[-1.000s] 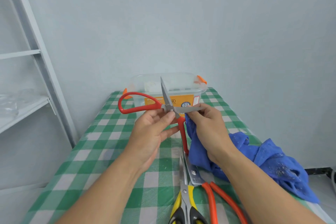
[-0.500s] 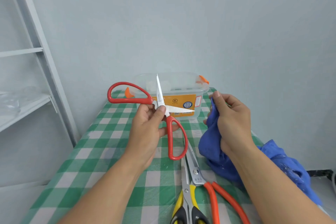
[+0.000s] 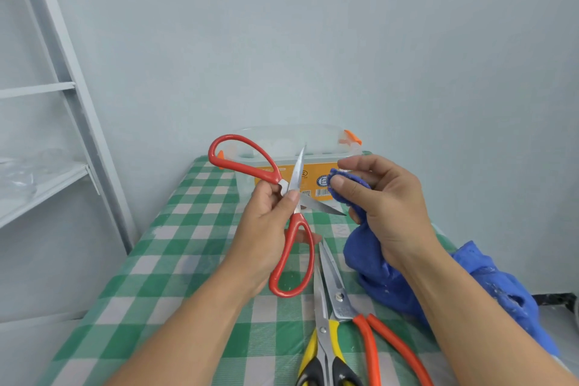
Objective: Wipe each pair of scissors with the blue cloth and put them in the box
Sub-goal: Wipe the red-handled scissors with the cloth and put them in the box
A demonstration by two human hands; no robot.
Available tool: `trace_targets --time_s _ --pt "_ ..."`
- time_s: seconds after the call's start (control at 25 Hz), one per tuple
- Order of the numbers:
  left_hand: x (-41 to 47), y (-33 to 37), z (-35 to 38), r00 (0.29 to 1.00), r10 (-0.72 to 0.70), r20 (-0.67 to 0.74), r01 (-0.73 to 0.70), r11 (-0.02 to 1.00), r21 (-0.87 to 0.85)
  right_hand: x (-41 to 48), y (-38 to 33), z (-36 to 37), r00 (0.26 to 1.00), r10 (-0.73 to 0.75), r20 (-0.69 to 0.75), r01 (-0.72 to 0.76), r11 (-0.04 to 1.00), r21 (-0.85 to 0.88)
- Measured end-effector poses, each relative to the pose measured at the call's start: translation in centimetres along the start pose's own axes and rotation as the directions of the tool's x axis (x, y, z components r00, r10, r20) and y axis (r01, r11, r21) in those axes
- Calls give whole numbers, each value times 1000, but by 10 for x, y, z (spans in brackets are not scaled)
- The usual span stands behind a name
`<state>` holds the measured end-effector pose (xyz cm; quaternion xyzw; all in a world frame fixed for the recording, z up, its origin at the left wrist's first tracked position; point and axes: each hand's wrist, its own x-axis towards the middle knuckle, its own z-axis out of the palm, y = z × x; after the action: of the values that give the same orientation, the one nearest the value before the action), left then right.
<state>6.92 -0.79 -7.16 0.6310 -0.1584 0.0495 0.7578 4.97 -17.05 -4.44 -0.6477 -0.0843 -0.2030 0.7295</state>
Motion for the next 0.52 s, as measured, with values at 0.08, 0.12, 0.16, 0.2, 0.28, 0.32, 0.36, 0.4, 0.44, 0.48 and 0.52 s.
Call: trace_targets --time_s 0.08,0.12,0.16,0.2,0.28,0.32,0.36,0.4,0.44,0.48,0.52 --pt "0 -2 0 1000 21 9 -21 998 58 -1 -1 3 999 -37 16 38 999 -14" --pt "0 -2 0 999 33 18 -34 996 80 -1 -1 6 998 -54 37 55 998 -27" --pt "0 -3 0 999 42 27 -44 994 102 -2 -1 8 996 -66 65 69 997 -41" --pt "0 -3 0 998 47 32 -50 992 113 -2 0 10 993 -78 91 84 994 -65" --pt "-1 -3 2 998 50 46 -55 993 104 -2 -1 12 986 -101 133 119 984 -135" --pt "-2 -4 3 997 51 56 -57 993 101 -2 0 12 983 -104 151 128 979 -159" --pt "-2 -4 4 996 53 67 -60 993 104 -2 1 13 983 -100 157 127 976 -175" --pt "-2 -6 4 996 58 71 -65 992 109 -2 1 14 984 -92 152 120 975 -186" --pt "-3 -6 4 995 66 74 -74 991 114 -1 2 16 988 -80 131 105 975 -195" --pt "-3 -7 4 995 69 78 -77 991 111 -1 3 17 993 -61 104 81 976 -202" --pt "-3 -8 4 994 67 84 -75 993 96 1 5 18 996 -34 81 50 977 -208"
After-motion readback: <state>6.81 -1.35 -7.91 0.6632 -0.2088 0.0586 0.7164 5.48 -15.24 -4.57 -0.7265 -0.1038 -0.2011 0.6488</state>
